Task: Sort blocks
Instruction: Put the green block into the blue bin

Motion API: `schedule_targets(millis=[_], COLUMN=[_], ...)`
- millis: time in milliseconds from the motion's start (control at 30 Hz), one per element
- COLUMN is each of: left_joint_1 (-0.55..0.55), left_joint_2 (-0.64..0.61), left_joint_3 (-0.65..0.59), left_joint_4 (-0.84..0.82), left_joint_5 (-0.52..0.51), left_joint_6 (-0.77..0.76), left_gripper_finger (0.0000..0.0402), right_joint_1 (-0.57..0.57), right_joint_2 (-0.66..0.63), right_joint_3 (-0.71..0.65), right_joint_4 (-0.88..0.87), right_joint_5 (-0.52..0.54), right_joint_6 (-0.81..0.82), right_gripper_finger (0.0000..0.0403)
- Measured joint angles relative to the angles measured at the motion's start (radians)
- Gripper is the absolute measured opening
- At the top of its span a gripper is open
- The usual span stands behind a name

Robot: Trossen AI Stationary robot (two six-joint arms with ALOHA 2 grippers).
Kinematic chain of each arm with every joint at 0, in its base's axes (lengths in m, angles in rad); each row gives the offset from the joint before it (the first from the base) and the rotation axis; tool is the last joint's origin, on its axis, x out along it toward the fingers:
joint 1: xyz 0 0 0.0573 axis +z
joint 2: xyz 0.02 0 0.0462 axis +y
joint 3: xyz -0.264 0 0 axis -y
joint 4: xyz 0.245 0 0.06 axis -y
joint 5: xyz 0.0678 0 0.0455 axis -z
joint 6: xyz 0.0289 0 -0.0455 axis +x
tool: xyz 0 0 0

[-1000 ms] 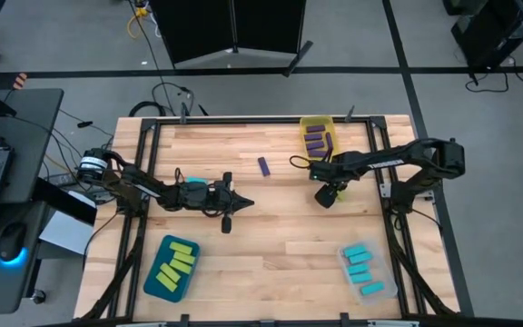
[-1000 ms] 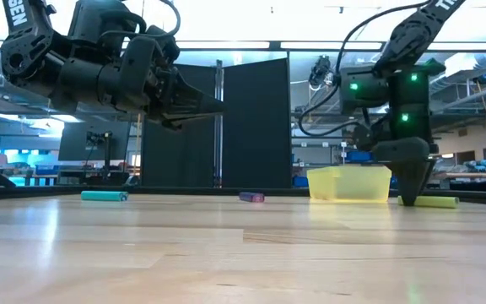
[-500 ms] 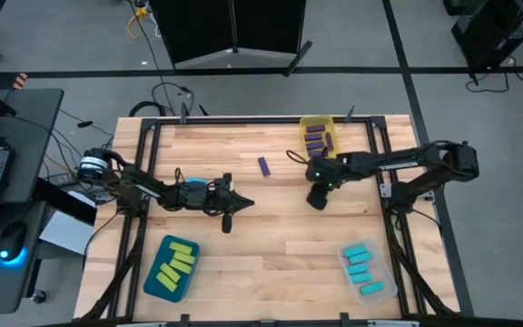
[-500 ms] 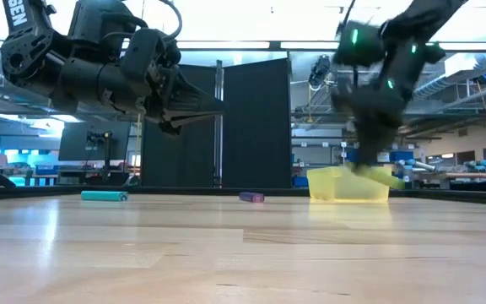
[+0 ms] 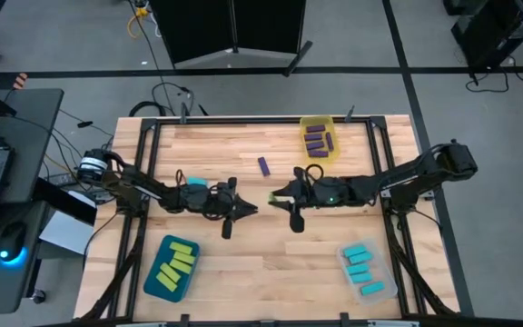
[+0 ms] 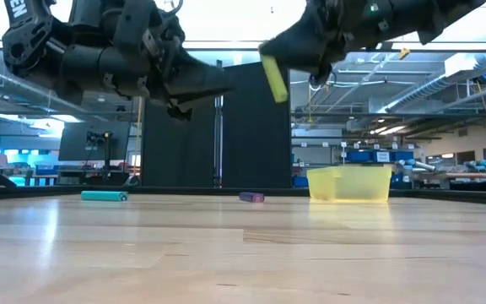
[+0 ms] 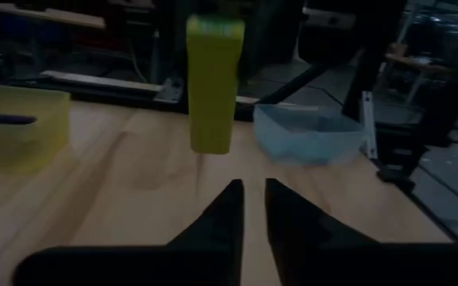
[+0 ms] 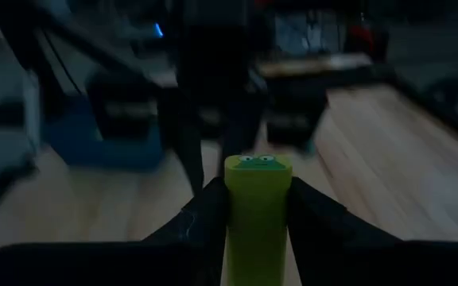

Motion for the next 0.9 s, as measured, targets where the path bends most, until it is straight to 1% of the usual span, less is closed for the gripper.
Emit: schedule_targets(millis=[200, 267, 333, 433, 600, 833, 900], left_joint_1=[-0.018, -0.021, -0.022, -0.022, -0.023, -0.023, -0.023], left_joint_2=[0.005, 0.005, 0.005, 0.007, 0.016, 0.023, 0.024], left_joint_3=[0.037, 0.042, 0.052, 0.076, 0.126, 0.180, 0.195], left_joint_4=[-0.015, -0.015, -0.017, -0.016, -0.015, -0.021, -0.035], left_joint_5=[0.000, -0.016, -0.033, -0.028, 0.002, 0.047, 0.057], left_joint_6=[0.003, 0.005, 0.005, 0.019, 0.030, 0.040, 0.040], left_gripper_finger=[0.0127, 0.0148, 0.0166, 0.0188, 0.0207, 0.0209, 0.0209], right_joint_1=[0.045, 0.056, 0.064, 0.072, 0.077, 0.076, 0.077], right_joint_2=[0.027, 0.030, 0.031, 0.031, 0.031, 0.031, 0.031], right_joint_3=[0.000, 0.000, 0.001, 0.001, 0.001, 0.001, 0.001], right_joint_4=[0.126, 0.160, 0.175, 0.204, 0.215, 0.222, 0.222], right_joint_5=[0.002, 0.002, 0.002, 0.002, 0.002, 0.003, 0.017], right_joint_6=[-0.027, -0.035, -0.044, -0.057, -0.073, -0.081, -0.085], right_gripper_finger=[0.0115, 0.0115, 0.0115, 0.0115, 0.0115, 0.0115, 0.0115])
